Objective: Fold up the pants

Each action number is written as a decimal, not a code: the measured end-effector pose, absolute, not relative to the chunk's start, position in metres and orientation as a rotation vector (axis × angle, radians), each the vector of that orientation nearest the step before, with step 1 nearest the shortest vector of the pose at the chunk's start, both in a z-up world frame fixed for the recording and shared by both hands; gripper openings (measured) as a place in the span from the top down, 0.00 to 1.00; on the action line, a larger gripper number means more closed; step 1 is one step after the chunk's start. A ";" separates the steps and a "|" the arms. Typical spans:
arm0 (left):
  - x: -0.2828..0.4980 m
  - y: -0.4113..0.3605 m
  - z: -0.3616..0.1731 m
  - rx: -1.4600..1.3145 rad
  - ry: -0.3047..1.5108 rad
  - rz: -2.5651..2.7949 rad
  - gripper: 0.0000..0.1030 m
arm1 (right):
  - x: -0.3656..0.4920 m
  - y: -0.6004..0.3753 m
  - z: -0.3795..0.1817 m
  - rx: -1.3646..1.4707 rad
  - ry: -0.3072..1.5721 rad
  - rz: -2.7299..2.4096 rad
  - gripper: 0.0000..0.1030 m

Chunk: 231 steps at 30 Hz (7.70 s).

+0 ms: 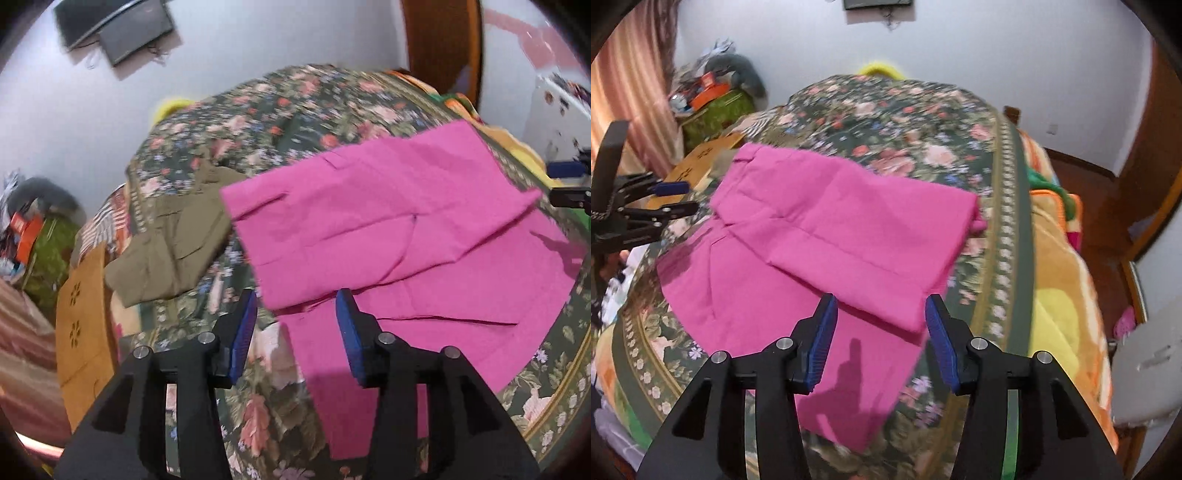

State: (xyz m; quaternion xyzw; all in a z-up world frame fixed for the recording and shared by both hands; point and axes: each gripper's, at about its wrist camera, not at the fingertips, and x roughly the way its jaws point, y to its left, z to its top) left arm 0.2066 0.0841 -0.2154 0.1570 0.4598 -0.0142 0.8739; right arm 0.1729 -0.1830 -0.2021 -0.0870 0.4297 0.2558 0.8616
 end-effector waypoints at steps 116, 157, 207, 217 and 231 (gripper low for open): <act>0.137 0.132 -0.212 -0.088 1.064 -0.004 0.88 | 0.134 -0.224 -0.227 -0.044 0.996 0.479 0.85; 0.269 0.153 -0.260 -0.110 1.036 0.137 0.97 | 0.313 -0.198 -0.243 -0.137 0.851 0.432 0.97; 0.192 0.105 -0.245 -0.088 1.081 0.016 0.15 | 0.182 -0.134 -0.245 -0.284 1.109 0.613 0.26; 0.151 0.118 -0.236 -0.176 1.048 0.055 0.15 | 0.154 -0.174 -0.239 -0.210 1.110 0.543 0.26; 0.117 0.133 -0.209 -0.207 1.028 0.108 0.14 | 0.143 -0.213 -0.216 -0.112 1.077 0.493 0.26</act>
